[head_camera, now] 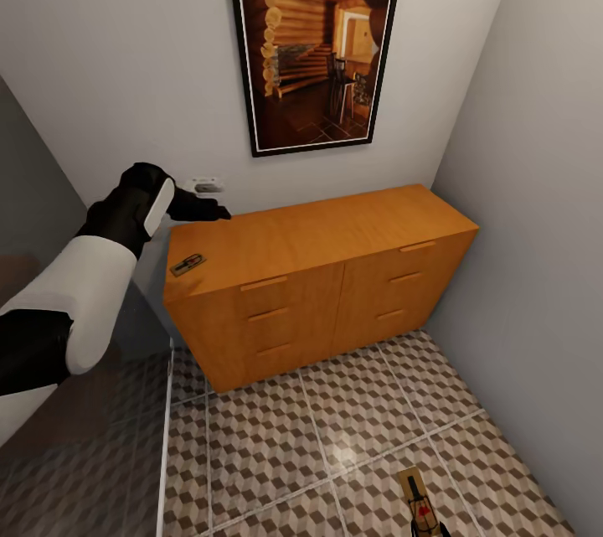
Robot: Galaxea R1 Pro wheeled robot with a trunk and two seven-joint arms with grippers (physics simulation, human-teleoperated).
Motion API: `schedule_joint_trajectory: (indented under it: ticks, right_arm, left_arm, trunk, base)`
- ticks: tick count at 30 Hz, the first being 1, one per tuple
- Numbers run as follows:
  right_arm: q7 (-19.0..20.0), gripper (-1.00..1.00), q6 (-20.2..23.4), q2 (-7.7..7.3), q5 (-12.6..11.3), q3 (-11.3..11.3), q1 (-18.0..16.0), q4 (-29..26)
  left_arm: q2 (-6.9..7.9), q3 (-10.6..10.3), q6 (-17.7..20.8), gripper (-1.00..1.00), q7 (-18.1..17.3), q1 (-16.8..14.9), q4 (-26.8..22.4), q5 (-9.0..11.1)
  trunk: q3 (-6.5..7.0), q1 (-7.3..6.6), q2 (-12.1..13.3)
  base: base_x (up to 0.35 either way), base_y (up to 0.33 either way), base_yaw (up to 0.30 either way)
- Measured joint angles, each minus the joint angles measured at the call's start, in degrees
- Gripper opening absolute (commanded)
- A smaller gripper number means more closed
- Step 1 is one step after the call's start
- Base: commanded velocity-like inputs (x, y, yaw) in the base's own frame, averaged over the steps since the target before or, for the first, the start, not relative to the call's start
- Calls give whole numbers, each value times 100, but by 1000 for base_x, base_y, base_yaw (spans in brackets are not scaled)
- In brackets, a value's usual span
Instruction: Take the four mousetraps from the cabinet in the bathroom and place them on the bathroom floor. Make sure all four end up on the same floor surface, and ensure that at least two of them are either under or directly next to the same bathroom sink.
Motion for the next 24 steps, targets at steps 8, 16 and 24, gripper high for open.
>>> schedule_joint_trajectory:
  ticks: [8, 16, 24]
  right_arm:
    - [0, -100, 1, 0, -1, 0, 0, 0]
    - [0, -100, 2, 0, -3, 0, 0, 0]
    - [0, -100, 3, 0, -9, 0, 0, 0]
  left_arm:
    - [318, -534, -14, 100, -683, 1, 0, 0]
    - [545, -1061, -28, 100, -1209, 1, -20, 0]
    - [554, -1117, -29, 100, -1237, 1, -13, -10]
  trunk:
    - [0, 0, 0]
    - [0, 0, 0]
    - [0, 0, 0]
  base:
    - [0, 0, 0]
    - [0, 0, 0]
    - [0, 0, 0]
